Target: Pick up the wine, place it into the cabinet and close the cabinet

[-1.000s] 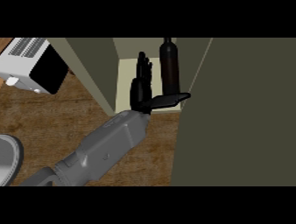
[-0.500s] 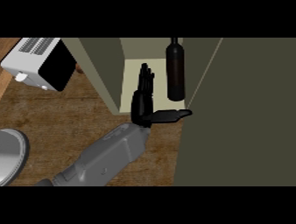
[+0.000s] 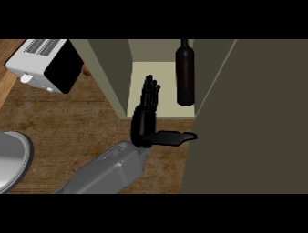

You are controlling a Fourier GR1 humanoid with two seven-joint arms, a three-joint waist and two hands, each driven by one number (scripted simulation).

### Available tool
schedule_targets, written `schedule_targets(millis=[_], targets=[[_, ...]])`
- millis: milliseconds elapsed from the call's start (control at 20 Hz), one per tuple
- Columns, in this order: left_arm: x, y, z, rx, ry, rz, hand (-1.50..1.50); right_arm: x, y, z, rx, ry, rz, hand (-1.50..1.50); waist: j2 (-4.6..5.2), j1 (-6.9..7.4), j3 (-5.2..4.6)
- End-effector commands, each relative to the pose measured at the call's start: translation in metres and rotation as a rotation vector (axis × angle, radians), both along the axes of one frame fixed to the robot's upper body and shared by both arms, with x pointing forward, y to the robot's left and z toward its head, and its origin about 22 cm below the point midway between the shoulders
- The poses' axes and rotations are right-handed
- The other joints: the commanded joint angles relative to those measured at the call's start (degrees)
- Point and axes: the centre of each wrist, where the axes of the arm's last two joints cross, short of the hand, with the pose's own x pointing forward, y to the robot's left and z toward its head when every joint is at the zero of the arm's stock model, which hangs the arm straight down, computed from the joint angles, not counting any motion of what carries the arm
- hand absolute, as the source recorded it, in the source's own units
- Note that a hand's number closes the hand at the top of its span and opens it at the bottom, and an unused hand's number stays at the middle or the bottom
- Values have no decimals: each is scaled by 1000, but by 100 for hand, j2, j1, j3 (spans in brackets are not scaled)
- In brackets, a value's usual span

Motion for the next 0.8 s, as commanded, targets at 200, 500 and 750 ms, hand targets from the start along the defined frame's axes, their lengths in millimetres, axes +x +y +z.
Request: schedule_targets(millis=[200,500,750], targets=[[-24,42,17,21,-73,-79,-150,-2,3,12,-12,-21,-42,-150,-2,14,-2],[-63,68,46,24,-71,-146,-150,2,-7,7,-37,4,39,-150,-14,74,2],[-85,87,30,0,-90,-226,-150,-15,-14,14,-197,-56,148,150,-3,14,0]])
